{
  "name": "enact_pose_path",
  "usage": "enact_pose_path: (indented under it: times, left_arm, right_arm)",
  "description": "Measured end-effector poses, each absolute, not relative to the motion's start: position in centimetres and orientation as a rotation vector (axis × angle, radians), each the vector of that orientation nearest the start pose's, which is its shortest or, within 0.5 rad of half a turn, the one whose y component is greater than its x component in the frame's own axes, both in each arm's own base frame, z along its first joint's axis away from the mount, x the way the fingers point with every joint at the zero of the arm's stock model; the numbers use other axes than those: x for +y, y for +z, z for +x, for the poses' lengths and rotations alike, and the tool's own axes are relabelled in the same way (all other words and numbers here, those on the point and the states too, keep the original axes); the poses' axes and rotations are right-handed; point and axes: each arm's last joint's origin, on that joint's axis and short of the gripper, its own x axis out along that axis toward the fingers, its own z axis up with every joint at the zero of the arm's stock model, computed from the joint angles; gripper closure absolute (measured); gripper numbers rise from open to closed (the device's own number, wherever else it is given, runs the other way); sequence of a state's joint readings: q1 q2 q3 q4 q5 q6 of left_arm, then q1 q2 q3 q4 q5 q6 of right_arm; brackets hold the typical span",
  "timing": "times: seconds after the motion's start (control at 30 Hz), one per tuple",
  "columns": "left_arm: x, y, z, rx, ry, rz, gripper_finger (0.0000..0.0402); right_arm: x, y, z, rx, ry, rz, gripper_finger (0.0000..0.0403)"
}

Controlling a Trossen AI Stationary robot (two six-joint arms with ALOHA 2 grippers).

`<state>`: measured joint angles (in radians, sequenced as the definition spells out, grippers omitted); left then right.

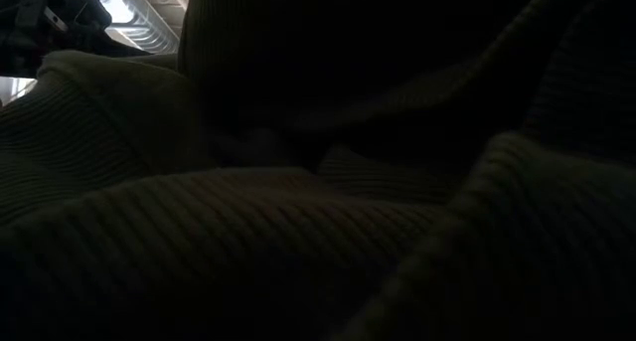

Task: Sort clothes
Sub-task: Put the blue short into the white bin

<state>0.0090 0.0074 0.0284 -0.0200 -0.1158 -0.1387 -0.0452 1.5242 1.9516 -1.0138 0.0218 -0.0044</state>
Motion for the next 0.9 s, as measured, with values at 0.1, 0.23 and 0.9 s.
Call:
enact_pose_path:
  times: [0.1,0.23,0.9]
  left_arm:
    - [0.4,17.1,9.6,-0.01,0.124,-0.139,0.0394]
    - [0.4,17.1,9.6,-0.01,0.125,-0.139,0.0394]
    - [0.4,17.9,9.6,-0.087,0.118,-0.043,0.0394]
  right_arm:
    - [2.8,45.1,29.3,0.633,0.033,-0.036,0.0193]
    - [8.2,42.5,29.4,0.682,0.112,-0.081,0.0193]
    - [16.1,29.9,28.0,0.808,0.095,-0.098,0.0193]
